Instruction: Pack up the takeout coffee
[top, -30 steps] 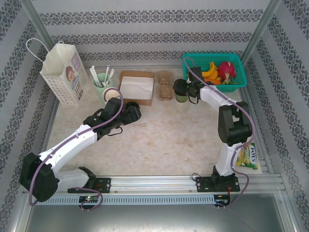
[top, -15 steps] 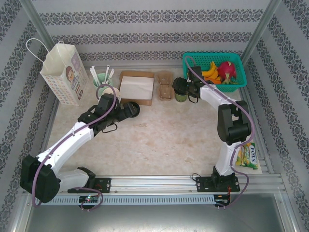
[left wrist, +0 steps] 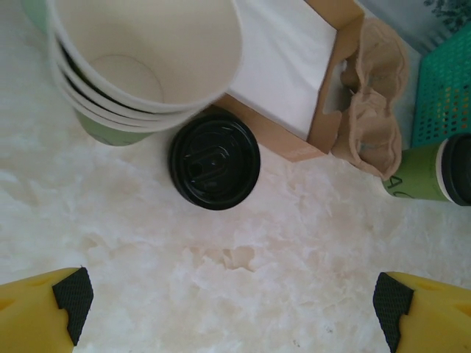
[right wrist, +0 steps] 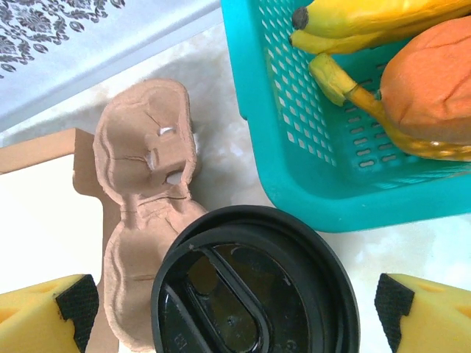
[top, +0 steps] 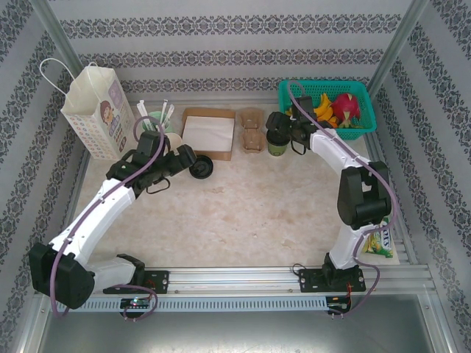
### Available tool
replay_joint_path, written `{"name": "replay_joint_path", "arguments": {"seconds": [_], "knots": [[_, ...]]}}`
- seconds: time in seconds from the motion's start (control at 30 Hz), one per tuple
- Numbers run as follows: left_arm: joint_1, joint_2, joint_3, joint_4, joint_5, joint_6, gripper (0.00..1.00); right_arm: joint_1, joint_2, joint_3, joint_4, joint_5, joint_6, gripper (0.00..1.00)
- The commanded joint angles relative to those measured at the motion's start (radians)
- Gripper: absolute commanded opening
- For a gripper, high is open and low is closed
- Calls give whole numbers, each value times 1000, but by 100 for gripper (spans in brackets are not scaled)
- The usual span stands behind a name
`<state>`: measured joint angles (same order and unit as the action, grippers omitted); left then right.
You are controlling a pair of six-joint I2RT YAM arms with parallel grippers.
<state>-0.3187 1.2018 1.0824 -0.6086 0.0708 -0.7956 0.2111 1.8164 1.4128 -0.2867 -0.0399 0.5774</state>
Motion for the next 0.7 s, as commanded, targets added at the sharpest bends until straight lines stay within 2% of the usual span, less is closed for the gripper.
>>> {"name": "replay_joint_path", "arguments": {"seconds": [0.0, 0.17, 0.33, 0.47, 0.57, 0.67], "knots": [[63, 7, 87, -128, -23, 22, 99, -13, -91, -49, 6, 39, 6, 98], [148, 43, 206, -192, -88, 28, 99, -8, -263, -143, 27, 102, 9, 98], [296, 87, 292, -205, -173, -26, 99, -4, -407, -257, 39, 146, 10, 98], [365, 145, 398, -259, -292, -84, 99, -3, -474, -324, 46, 153, 13, 98], [430, 197, 503, -280, -296, -125, 100, -1, -491, -336, 32, 143, 16, 98], [462, 275, 654, -384, -401, -185, 100, 0, -489, -333, 14, 127, 20, 98]]}}
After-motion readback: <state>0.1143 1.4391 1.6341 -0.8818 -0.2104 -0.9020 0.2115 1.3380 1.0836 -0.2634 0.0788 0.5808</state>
